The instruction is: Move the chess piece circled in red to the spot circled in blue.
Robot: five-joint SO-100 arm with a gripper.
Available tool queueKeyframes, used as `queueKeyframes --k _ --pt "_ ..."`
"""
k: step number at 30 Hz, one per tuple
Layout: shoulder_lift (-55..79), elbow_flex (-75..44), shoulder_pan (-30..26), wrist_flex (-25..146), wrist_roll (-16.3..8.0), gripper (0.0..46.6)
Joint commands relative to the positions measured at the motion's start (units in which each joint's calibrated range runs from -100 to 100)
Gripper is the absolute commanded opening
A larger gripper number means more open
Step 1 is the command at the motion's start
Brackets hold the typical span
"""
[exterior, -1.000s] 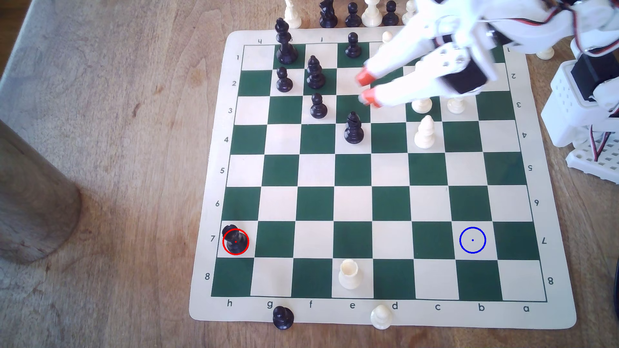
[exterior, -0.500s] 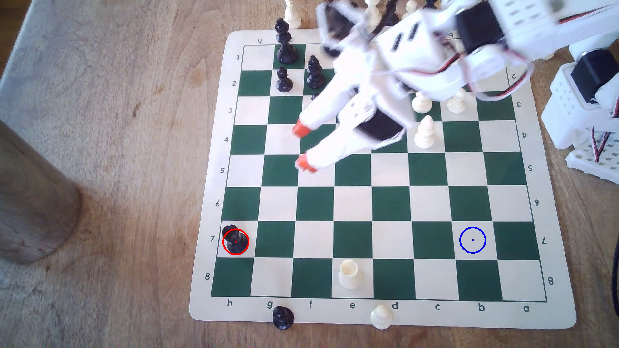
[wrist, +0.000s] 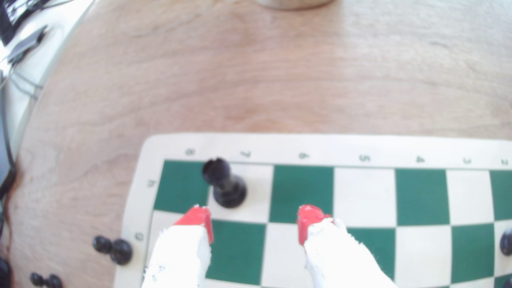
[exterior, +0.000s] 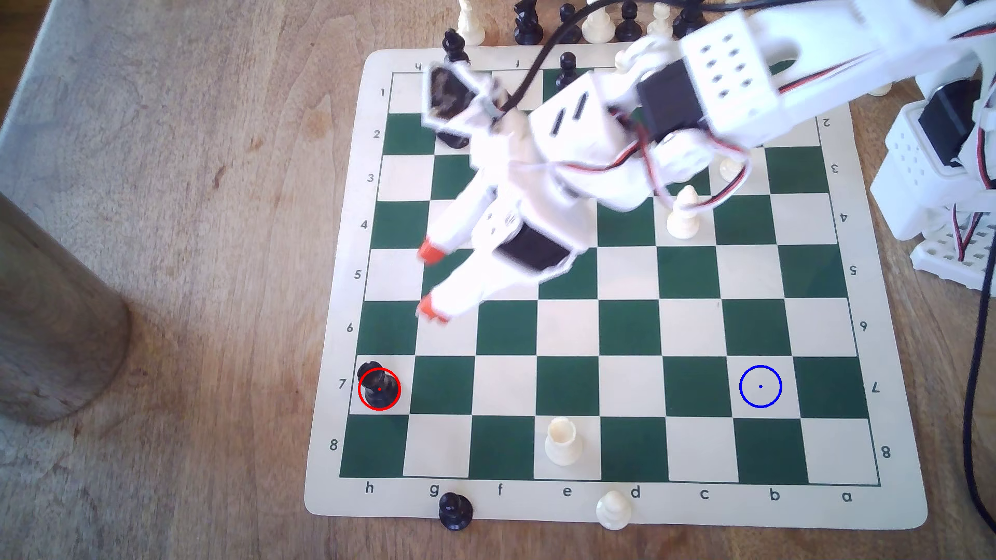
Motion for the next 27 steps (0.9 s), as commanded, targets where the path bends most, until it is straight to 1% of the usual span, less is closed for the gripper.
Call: queueKeyframes --k 1,22,27 --pt "2.7 -10.5 -1.4 -0.4 -0.2 16.4" --pt "17.5 -20.7 -2.9 -0.5 -0.6 16.3" --pt "20.6 -25.1 -2.6 -0.2 -0.5 16.2"
